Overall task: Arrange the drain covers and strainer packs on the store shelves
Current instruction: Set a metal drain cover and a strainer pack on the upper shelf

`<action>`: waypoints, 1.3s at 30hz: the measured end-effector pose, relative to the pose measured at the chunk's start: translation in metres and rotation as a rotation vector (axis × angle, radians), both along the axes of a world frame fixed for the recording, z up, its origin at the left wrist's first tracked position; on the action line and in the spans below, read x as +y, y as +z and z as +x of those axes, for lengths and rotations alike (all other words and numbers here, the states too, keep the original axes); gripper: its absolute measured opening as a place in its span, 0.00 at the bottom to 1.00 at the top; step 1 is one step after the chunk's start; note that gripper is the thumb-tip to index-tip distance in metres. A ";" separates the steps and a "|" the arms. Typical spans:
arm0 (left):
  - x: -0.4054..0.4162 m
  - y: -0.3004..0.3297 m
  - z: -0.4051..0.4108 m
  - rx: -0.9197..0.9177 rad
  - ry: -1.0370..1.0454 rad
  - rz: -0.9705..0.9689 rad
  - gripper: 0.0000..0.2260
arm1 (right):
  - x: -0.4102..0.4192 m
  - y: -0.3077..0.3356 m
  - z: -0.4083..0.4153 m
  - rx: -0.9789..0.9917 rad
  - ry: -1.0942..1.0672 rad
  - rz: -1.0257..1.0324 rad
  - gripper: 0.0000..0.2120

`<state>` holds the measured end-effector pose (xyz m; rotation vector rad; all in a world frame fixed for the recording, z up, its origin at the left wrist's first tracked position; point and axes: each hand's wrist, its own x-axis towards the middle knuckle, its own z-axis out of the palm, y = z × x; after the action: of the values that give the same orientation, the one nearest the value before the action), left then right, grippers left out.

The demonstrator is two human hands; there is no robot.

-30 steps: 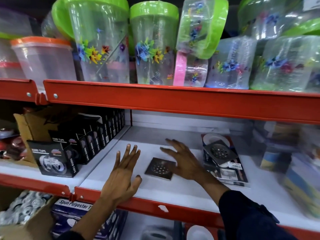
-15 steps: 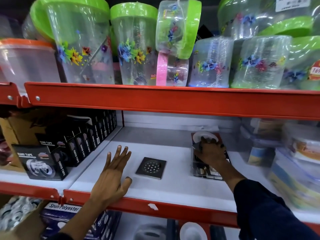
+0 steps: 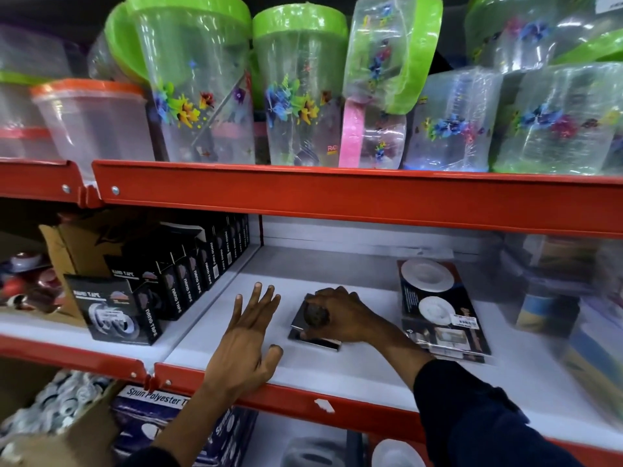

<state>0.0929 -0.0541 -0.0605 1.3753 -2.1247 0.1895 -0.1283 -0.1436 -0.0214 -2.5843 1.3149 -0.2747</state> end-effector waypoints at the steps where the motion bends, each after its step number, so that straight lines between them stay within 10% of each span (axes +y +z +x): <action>1: 0.000 0.000 0.001 0.006 0.004 0.002 0.36 | -0.002 -0.003 0.006 0.018 0.005 -0.002 0.30; 9: -0.002 -0.001 0.004 -0.021 0.013 0.022 0.36 | 0.006 -0.017 -0.002 0.049 0.001 -0.035 0.53; 19: -0.005 0.004 -0.017 -0.252 0.048 0.033 0.35 | 0.058 -0.015 -0.076 0.120 -0.254 -0.340 0.43; 24: -0.016 0.025 -0.114 0.067 -0.084 0.318 0.33 | 0.074 -0.017 -0.131 -0.127 -0.612 -0.293 0.45; 35: -0.036 0.025 -0.236 0.448 -0.040 0.580 0.08 | 0.090 -0.018 -0.199 -0.485 -0.803 0.098 0.16; 39: -0.031 0.017 -0.229 0.490 -0.033 0.610 0.19 | 0.108 -0.020 -0.203 -0.494 -0.773 0.122 0.02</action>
<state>-0.1365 -0.0856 -0.0431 1.5055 -1.8386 -0.7911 -0.3315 -0.0353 -0.0417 -1.6337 1.9524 -0.8544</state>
